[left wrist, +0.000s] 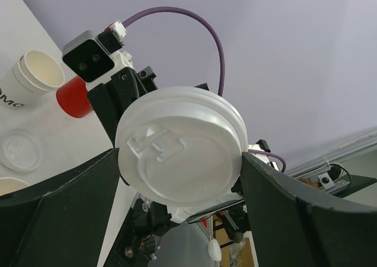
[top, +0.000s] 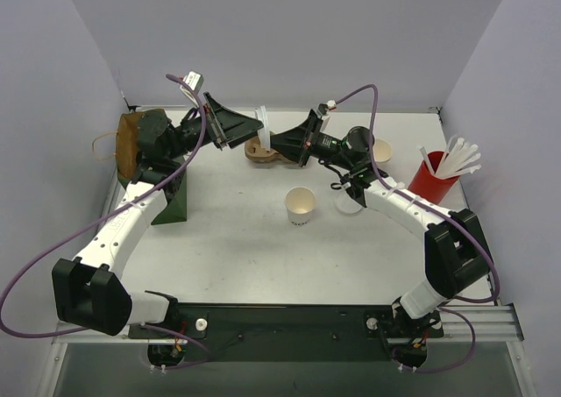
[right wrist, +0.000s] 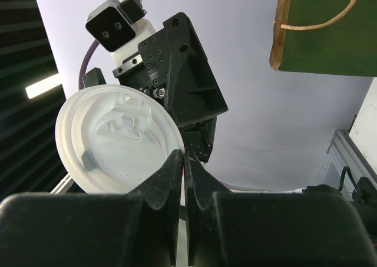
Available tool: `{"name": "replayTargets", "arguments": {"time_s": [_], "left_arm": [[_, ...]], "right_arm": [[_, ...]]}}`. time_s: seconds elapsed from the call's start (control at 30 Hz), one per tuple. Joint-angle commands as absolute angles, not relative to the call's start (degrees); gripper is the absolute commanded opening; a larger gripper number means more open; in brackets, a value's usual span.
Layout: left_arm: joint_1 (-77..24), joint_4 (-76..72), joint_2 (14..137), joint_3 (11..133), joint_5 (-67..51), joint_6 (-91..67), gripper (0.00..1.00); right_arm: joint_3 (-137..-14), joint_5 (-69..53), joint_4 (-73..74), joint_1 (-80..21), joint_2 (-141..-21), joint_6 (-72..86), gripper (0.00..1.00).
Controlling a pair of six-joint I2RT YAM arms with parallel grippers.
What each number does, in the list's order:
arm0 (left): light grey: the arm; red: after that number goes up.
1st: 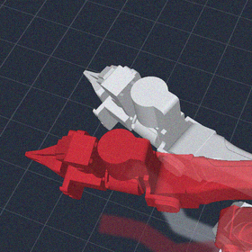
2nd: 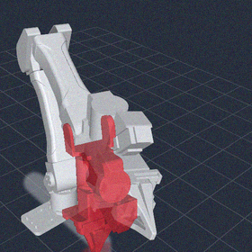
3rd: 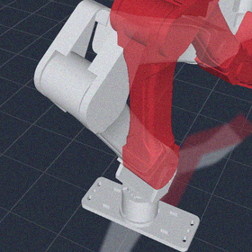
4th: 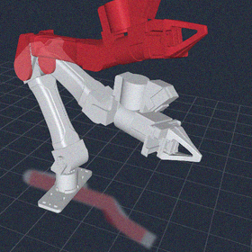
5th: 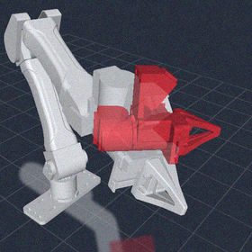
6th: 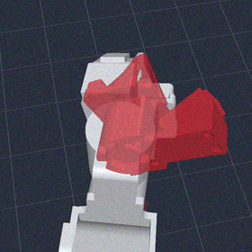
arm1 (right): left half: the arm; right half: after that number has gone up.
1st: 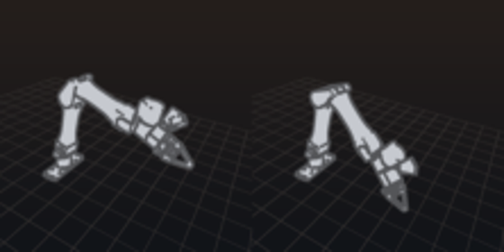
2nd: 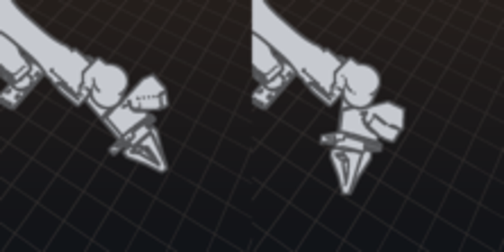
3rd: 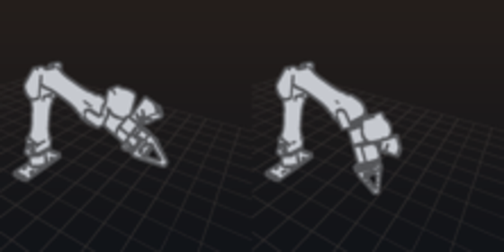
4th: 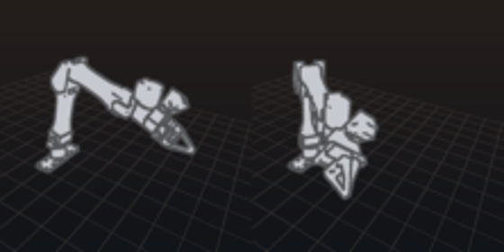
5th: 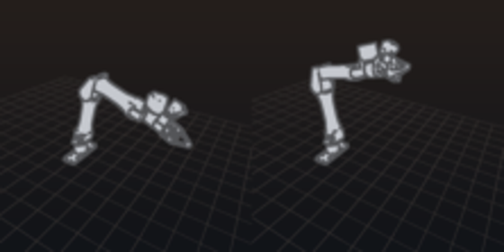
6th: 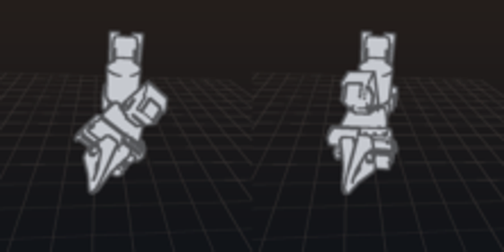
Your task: Pack the takeout coffee
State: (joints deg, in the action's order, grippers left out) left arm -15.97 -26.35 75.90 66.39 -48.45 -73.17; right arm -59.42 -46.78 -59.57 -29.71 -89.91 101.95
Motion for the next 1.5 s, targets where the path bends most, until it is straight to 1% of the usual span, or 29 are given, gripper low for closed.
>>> {"name": "replayTargets", "arguments": {"time_s": [0.0,0.07,0.1,0.17,0.2,0.37,0.47,0.57,0.6,0.73,0.77,0.8,0.9,1.07,1.13,1.17,1.27,1.47], "left_arm": [[-15.7,-27.8,74.6,66.7,-49.3,-72.0,0.87],[-15.7,-27.1,74.4,66.8,-49.3,-71.5,0.87],[-15.7,-27.0,74.4,66.9,-49.3,-71.3,0.87],[-15.7,-26.7,74.2,66.9,-49.1,-71.2,0.86],[-15.7,-26.7,74.1,66.9,-49.0,-71.1,0.86],[-15.7,-26.2,73.9,67.0,-49.0,-70.7,0.85],[-15.7,-24.2,73.6,67.3,-48.9,-69.3,0.85],[-15.8,-21.9,73.2,67.6,-48.4,-67.2,0.85],[-15.8,-21.4,73.1,67.6,-48.3,-66.9,0.85],[-15.9,-19.1,72.9,67.8,-47.7,-64.8,0.85],[-16.1,-16.6,72.8,68.1,-47.6,-62.8,0.85],[-16.3,-14.6,72.9,68.7,-46.9,-61.3,0.85],[-17.7,-5.8,73.2,71.2,-44.7,-54.7,0.85],[-22.8,11.4,75.8,75.8,-39.0,-44.8,0.84],[-25.3,17.0,78.0,79.4,-33.8,-39.2,0.84],[-26.6,22.4,78.9,80.8,-31.7,-35.5,0.84],[-31.9,30.0,82.6,85.2,-22.1,-30.7,0.84],[-38.8,38.8,90.1,90.8,-10.3,-25.1,0.83]], "right_arm": [[-62.8,-46.8,-59.2,-30.1,-88.5,98.3,0.0],[-63.0,-46.6,-56.5,-30.1,-87.8,96.3,0.01],[-63.2,-46.7,-55.5,-30.0,-87.5,95.6,0.06],[-63.5,-46.5,-52.3,-30.1,-86.7,93.4,0.12],[-63.7,-46.4,-50.4,-30.0,-86.1,92.6,0.16],[-64.7,-45.6,-44.9,-30.1,-84.6,88.2,0.28],[-64.9,-44.0,-38.6,-30.0,-82.4,83.2,0.32],[-66.1,-39.8,-25.7,-29.6,-78.2,76.3,0.36],[-66.8,-38.1,-17.7,-29.5,-76.0,70.8,0.37],[-69.9,-28.8,-2.7,-29.0,-69.9,61.4,0.38],[-70.3,-26.6,-0.2,-28.8,-68.7,60.0,0.38],[-70.8,-22.7,6.1,-28.6,-66.8,58.5,0.38],[-72.4,-15.9,13.9,-27.8,-63.2,52.7,0.38],[-72.5,-9.0,20.5,-27.2,-59.6,46.4,0.39],[-72.2,-6.8,22.7,-27.1,-58.7,45.0,0.39],[-71.9,-6.1,23.4,-27.0,-58.5,43.9,0.39],[-70.6,-4.0,24.9,-26.9,-57.8,42.6,0.39],[-67.4,-0.2,26.3,-26.5,-56.3,41.0,0.39]]}}
